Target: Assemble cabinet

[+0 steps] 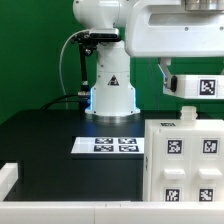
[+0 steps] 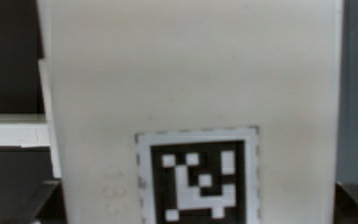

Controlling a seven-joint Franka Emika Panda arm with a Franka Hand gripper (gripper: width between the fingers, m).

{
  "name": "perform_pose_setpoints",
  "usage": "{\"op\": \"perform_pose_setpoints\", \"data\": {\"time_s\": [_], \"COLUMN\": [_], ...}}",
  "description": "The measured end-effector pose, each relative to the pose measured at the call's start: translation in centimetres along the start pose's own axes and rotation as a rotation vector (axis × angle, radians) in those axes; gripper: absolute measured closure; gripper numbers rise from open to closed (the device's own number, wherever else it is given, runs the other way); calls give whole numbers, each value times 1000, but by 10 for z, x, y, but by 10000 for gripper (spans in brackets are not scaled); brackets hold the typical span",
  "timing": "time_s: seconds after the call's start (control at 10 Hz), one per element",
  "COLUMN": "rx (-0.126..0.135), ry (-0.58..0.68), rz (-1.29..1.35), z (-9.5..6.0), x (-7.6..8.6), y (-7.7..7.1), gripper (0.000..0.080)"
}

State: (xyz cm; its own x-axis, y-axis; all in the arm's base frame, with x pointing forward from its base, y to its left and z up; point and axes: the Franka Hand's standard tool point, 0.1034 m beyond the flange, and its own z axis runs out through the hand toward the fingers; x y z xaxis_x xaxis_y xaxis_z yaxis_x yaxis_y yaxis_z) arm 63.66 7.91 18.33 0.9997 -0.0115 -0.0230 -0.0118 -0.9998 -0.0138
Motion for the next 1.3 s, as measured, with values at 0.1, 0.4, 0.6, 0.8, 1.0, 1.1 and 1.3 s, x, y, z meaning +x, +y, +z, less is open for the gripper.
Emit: {"op": "perform_pose_setpoints", "data": {"time_s": [0.1,0.4,0.6,0.8,1.0,1.1,1.3], "rx": [-1,-5,-5,-6,-6,-6,-6], "ry": [1,-4,9,21,27,35,55], "rz": [0,-18,-35,-39,-38,-38,-39], "z": [6,15,16,21,26,30,31], "x": [0,2,5,5,3,2,3], "y": [-2,1,4,5,5,5,4], "gripper": [243,243,243,243,243,243,243]}}
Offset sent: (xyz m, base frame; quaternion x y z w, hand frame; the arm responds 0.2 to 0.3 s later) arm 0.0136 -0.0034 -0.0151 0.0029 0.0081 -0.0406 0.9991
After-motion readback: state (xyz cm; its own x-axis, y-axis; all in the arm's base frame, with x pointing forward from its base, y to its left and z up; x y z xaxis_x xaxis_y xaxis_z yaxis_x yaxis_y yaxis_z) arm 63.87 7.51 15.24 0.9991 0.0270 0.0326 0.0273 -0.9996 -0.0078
